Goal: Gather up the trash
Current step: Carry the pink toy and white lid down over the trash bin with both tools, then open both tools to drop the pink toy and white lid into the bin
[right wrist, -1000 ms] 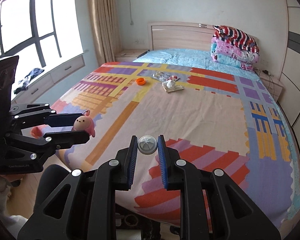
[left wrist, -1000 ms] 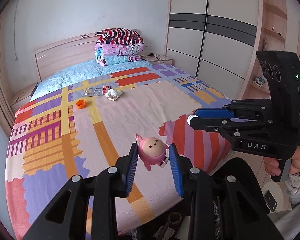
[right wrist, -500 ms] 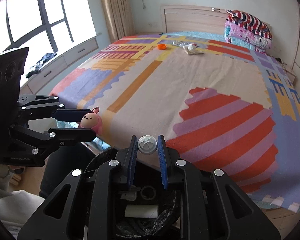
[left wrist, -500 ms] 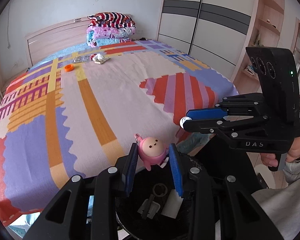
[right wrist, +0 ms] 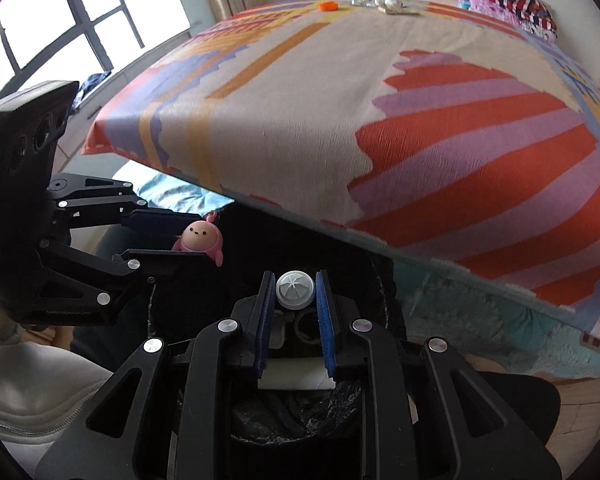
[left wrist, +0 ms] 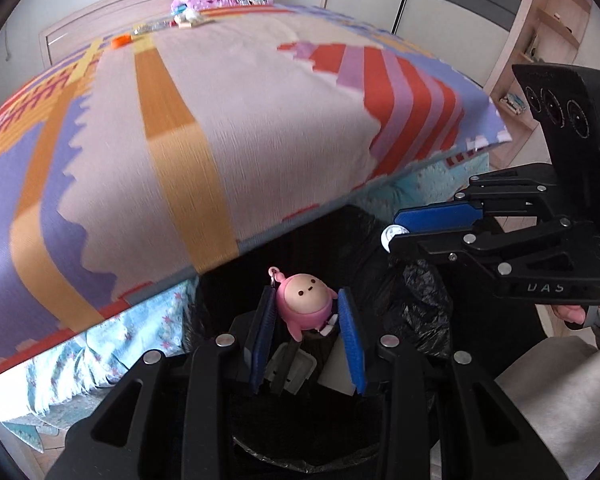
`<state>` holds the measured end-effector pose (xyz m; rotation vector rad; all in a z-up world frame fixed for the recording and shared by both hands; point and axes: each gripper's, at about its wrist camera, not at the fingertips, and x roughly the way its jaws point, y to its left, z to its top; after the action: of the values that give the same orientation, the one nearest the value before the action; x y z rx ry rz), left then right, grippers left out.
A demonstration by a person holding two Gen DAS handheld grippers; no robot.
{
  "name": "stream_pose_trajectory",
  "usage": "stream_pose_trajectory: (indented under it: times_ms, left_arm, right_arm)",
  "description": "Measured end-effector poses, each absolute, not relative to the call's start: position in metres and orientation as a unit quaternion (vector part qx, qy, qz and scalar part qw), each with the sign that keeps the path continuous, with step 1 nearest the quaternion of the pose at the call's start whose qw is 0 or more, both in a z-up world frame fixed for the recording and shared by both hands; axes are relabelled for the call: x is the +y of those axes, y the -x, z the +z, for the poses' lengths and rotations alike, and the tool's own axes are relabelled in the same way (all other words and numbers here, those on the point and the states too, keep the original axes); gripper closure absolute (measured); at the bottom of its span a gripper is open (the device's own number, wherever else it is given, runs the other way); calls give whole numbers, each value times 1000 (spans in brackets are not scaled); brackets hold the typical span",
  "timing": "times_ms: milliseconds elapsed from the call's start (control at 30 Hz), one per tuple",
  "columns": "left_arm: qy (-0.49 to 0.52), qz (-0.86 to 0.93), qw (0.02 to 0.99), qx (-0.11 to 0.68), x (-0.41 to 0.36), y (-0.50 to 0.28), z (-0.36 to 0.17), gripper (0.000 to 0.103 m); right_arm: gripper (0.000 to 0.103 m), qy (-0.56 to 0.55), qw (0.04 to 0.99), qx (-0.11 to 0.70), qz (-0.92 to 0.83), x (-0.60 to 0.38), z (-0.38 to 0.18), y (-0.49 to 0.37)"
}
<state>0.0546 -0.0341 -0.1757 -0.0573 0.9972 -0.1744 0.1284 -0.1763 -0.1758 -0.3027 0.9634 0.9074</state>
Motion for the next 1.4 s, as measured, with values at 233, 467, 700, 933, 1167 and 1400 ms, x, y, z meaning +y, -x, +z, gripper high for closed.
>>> stream_pose_trajectory:
  times_ms: [233,467,700,933,1167,1400]
  left_arm:
    - [4,-70,852,520,-41,-65,-217,72]
    - [-9,-59,839,540,-42,-72,-244,72]
    - [-21,-54,835,548,-44,-78,-258,72]
    - [-13,-52,834,549,-43,-80,-261,71]
    - [-4,-56,834,548,-40,-83,-258,63]
    - [6,-55,844,533,-41,-80,-244,56]
  right_arm:
    - [82,159,747,493,417,-167,-217,-125]
    - [82,173,720,522,422,-155,-240,-119]
    - [82,191,697,539,433,-143,-254,-109]
    - [82,202,684,547,438,-138,-263,-115]
    - [75,205,680,550,440,-134,-267,-118]
    - [65,195,689,542,440,-135,-260,-119]
